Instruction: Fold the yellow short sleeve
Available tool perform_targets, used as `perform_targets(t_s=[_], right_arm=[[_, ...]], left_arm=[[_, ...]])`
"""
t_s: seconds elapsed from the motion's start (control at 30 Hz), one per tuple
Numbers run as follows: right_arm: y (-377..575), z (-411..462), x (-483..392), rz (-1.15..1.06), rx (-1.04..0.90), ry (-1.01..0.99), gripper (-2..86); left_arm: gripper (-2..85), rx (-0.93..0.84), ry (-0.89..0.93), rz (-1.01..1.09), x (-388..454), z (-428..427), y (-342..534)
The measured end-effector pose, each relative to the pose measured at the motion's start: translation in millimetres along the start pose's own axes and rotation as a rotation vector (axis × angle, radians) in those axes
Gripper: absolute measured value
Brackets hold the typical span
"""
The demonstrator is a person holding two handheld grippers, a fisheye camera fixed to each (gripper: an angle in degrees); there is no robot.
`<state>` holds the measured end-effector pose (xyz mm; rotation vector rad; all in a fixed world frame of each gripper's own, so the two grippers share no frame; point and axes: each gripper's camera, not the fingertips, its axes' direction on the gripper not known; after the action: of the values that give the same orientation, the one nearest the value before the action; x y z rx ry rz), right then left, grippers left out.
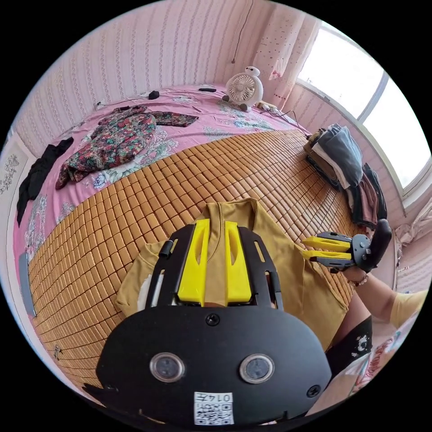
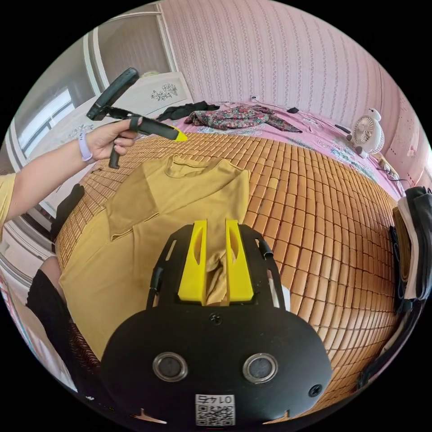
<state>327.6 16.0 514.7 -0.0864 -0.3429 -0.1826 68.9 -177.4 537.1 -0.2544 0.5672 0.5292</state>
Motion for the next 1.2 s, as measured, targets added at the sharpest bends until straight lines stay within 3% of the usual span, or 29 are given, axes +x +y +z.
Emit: perform_targets(t_s=[0.07,0.2,0.33,0.57,0.83,1.03,1.1,1.2], right_arm=[[-24,16,16,0.051,-0.015,0.016,8.4],[-71,55,44,0.128,-0.074,0.002,9.1],[-86,76,53,0.146,-0.142,0.012,4.1],[-95,51,60,0.146,-0.103,-0.021,0.6],[-87,-46,56,0.131,0.069,-0.113,0.4],[7,-147,13,-0.072,0.157,-0.197,1.5],[80,-166,-12,-0.152,0.102,-0.165,3.2],[168,-160,-16,-0.056,-0.055,-0.143,6.4]], left_arm=[[6.3,0.007,-0.034,-0.042,-18,-13,31],[8.2,-0.006,-0.285,-0.116,-54,-30,107],[12.0,-0.048,-0.339,-0.239,-83,-23,139],[1.3,-0.056,-0.161,-0.351,-121,-18,140],[-0.4,0.178,-0.123,-0.264,-94,-128,144],[0.0,0.267,-0.013,-0.081,-25,-221,252],[0.7,0.209,0.059,-0.105,-8,-227,310],[2.3,0.055,0.083,-0.178,18,-216,404]])
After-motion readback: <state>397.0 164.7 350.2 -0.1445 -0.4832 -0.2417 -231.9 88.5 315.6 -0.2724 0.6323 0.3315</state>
